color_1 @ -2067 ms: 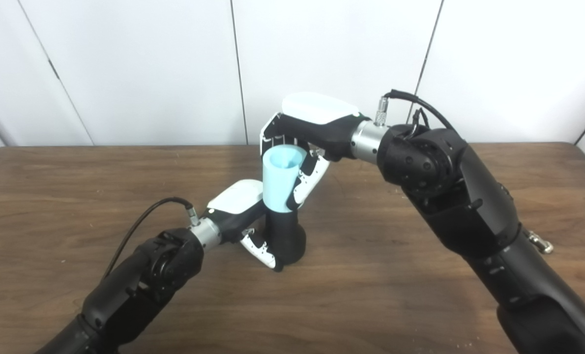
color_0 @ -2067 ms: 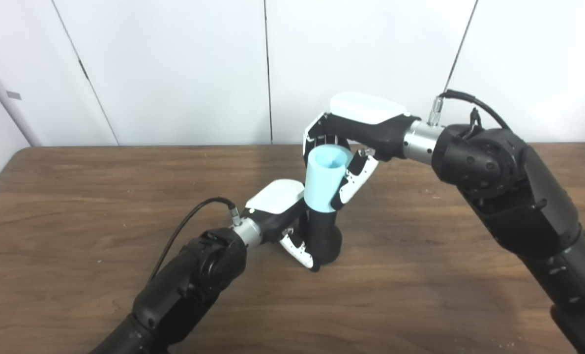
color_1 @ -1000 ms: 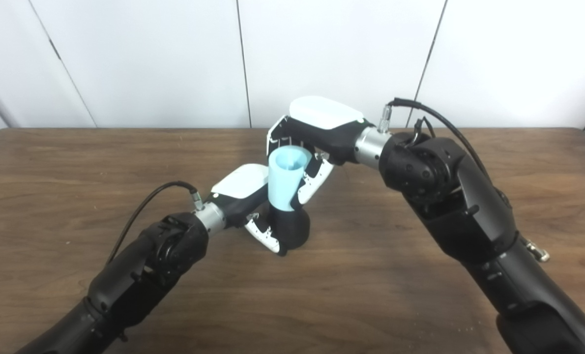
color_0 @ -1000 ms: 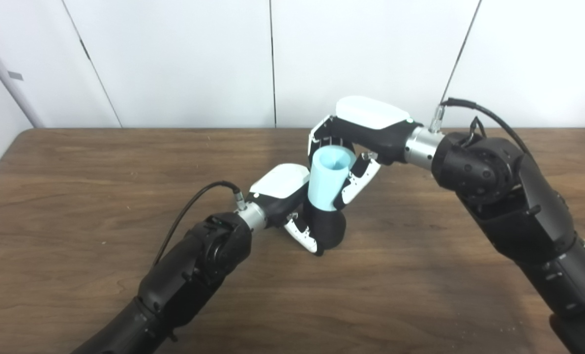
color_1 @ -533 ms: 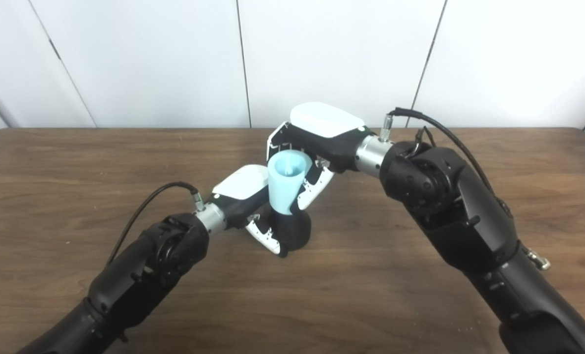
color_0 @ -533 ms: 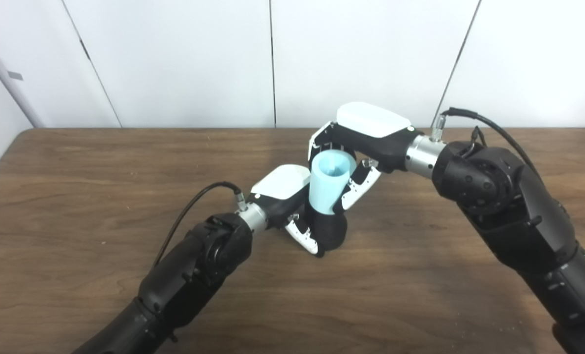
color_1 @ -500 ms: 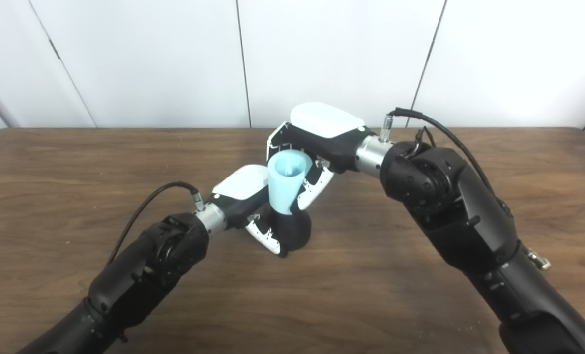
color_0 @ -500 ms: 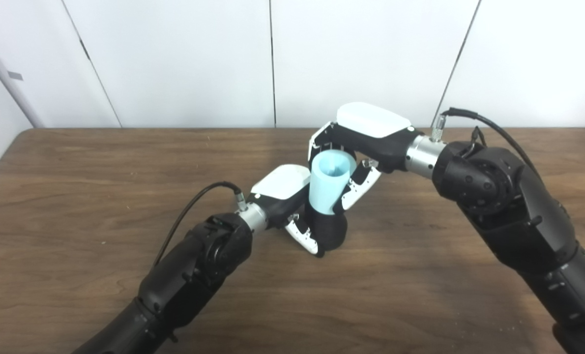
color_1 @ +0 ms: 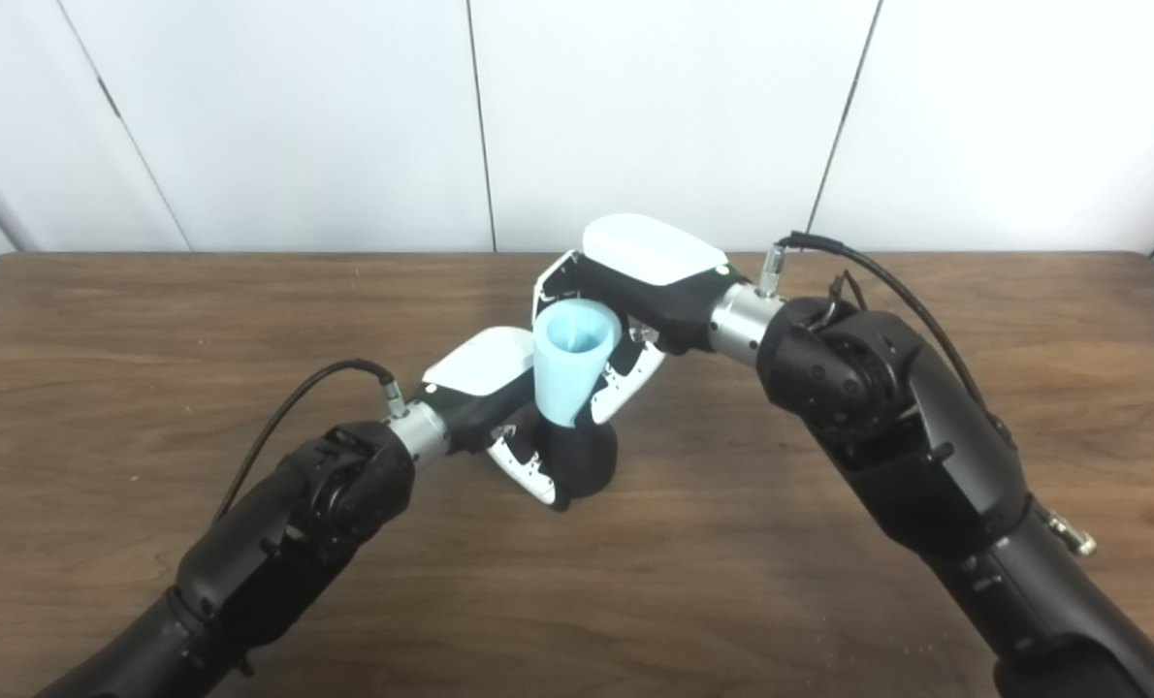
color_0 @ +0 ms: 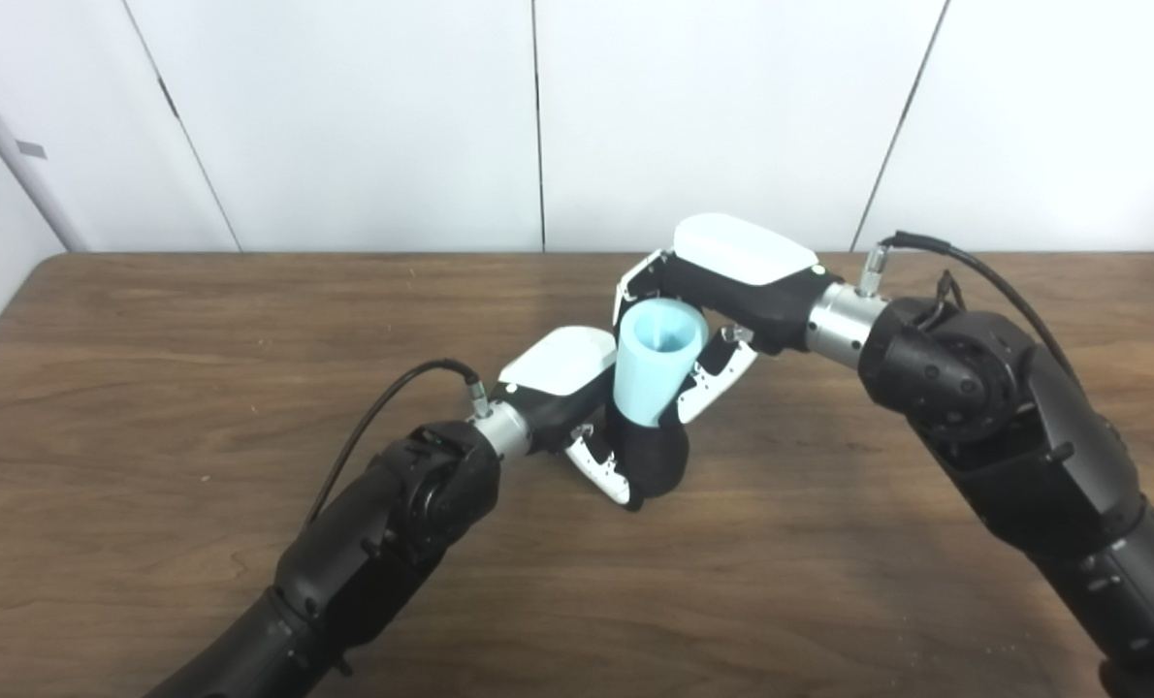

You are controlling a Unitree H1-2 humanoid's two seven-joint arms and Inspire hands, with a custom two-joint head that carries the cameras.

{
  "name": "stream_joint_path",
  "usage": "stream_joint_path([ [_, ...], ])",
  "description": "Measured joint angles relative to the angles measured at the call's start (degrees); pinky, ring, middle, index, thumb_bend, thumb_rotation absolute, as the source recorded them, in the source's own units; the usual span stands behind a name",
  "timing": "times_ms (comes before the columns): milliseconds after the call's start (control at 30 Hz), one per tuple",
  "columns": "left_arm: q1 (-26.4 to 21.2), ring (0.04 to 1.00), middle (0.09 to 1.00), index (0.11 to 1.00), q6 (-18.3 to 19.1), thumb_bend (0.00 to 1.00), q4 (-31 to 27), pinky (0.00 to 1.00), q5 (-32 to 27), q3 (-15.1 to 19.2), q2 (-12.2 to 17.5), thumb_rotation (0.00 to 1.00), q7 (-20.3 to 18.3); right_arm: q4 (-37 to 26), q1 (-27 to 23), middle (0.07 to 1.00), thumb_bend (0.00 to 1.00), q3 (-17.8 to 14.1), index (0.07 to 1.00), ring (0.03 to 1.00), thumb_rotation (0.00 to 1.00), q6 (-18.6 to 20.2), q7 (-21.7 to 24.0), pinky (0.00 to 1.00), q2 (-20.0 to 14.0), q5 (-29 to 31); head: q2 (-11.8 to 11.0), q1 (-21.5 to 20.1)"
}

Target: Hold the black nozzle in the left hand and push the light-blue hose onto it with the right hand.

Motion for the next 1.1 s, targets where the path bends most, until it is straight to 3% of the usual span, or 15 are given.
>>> stream_joint_path([
  [33,0.01,0.585,0.477,0.489,-0.05,0.53,0.0,0.96,0.0,0.0,-0.01,0.0,0.0,-0.06,0.36,0.627,0.48,-0.17,0.664,0.484,0.0,0.0,-0.29,0.35,0.0,0.25,0.0,0.0],
  [67,0.04,0.585,0.477,0.489,-0.06,0.53,0.0,0.96,0.0,0.0,-0.01,0.0,0.0,-0.2,0.77,0.766,0.68,-0.31,0.785,0.635,0.0,-0.02,-0.41,0.46,-0.04,0.33,0.0,0.0],
  [133,0.08,0.587,0.477,0.489,-0.09,0.53,0.0,0.96,0.0,0.01,-0.03,0.0,0.01,-0.78,1.76,0.897,0.83,-0.51,0.866,0.769,0.05,-0.23,-0.77,0.53,-0.35,0.24,0.0,0.0],
  [200,0.07,0.589,0.477,0.489,-0.13,0.53,0.0,0.96,0.0,0.02,-0.03,0.0,0.01,-2.13,2.54,0.976,0.92,-1.05,0.92,0.873,0.14,-0.41,-1.18,0.61,-0.82,-0.59,0.0,0.0],
  [333,0.07,0.588,0.477,0.489,-0.17,0.53,0.01,0.96,0.0,0.03,-0.05,0.0,0.01,-4.25,3.8,0.999,0.98,-1.68,0.981,0.951,0.23,-0.87,-1.56,0.75,-1.34,-2.97,-0.09,-0.35],
  [667,0.08,0.588,0.476,0.489,-0.14,0.53,0.05,0.96,0.0,0.05,-0.09,0.0,0.01,-4.5,4.41,1.0,0.99,-4.26,1.0,0.998,0.28,-1.29,-1.23,0.78,-1.58,-5.41,-0.18,-0.7],
  [1100,0.07,0.589,0.476,0.489,-0.22,0.53,0.12,0.96,-0.02,0.06,-0.09,0.0,0.01,-8.87,6.62,1.0,1.0,-9.66,1.0,1.0,0.32,-1.34,-1.16,0.92,-1.69,-3.22,-0.18,-0.7],
])
